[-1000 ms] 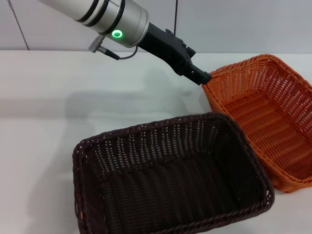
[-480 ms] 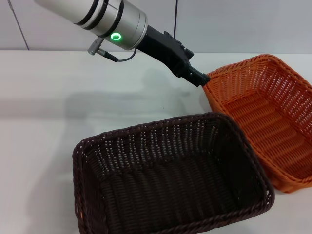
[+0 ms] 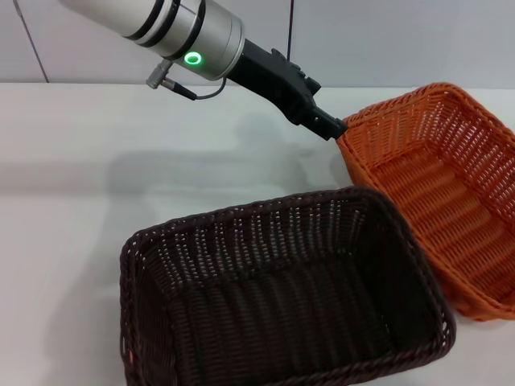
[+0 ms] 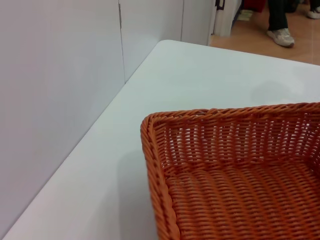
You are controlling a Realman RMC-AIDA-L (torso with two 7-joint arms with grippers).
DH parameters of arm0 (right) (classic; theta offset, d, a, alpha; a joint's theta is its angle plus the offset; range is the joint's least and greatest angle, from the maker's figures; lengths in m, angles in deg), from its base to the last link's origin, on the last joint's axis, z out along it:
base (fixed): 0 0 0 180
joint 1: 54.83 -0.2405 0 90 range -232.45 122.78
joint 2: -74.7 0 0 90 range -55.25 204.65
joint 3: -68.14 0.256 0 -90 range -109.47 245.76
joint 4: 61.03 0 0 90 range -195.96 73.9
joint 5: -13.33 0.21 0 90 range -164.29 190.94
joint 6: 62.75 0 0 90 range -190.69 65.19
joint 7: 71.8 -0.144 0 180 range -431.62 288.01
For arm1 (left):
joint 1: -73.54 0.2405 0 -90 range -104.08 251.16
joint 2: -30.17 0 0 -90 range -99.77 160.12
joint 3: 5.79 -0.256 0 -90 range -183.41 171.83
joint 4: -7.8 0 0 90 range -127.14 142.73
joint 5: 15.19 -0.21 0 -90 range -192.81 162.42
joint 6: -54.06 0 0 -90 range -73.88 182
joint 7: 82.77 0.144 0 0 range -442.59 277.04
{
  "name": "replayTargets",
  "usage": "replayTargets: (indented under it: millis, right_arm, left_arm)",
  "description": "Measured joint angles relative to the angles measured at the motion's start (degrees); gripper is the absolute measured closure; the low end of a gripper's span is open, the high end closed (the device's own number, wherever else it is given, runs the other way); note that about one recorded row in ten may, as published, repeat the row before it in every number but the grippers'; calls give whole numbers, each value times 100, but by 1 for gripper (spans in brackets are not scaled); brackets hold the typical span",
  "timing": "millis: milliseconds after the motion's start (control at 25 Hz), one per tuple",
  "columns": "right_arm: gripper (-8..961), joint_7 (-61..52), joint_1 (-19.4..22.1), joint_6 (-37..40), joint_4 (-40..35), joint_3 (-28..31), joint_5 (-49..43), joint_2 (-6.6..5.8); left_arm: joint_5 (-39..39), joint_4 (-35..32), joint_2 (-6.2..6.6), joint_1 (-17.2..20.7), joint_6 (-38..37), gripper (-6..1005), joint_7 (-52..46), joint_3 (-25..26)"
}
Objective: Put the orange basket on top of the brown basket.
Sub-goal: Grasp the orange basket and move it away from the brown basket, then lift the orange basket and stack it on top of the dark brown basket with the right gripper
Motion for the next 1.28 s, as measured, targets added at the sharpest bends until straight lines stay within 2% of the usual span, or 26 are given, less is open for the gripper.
replayTargets:
  millis: [120,520,1000,1280]
  right_arm:
    - [350,27,53,-185,-4,-22,0,0]
    - [469,67,111,-656,43,118,66,-15]
    - [538,133,118,-757,80,124,339,1]
    - [578,185,365,-900,28,128,965,-15]
  left_arm:
    - [0,-3,-10,-15,-36,137,6,1]
    - [0,-9,-38,-29,-190,137,7,2]
    - [0,-87,-48,-16,-331,138,7,-13]
    - [0,-84,-73,25,-526,137,7,-13]
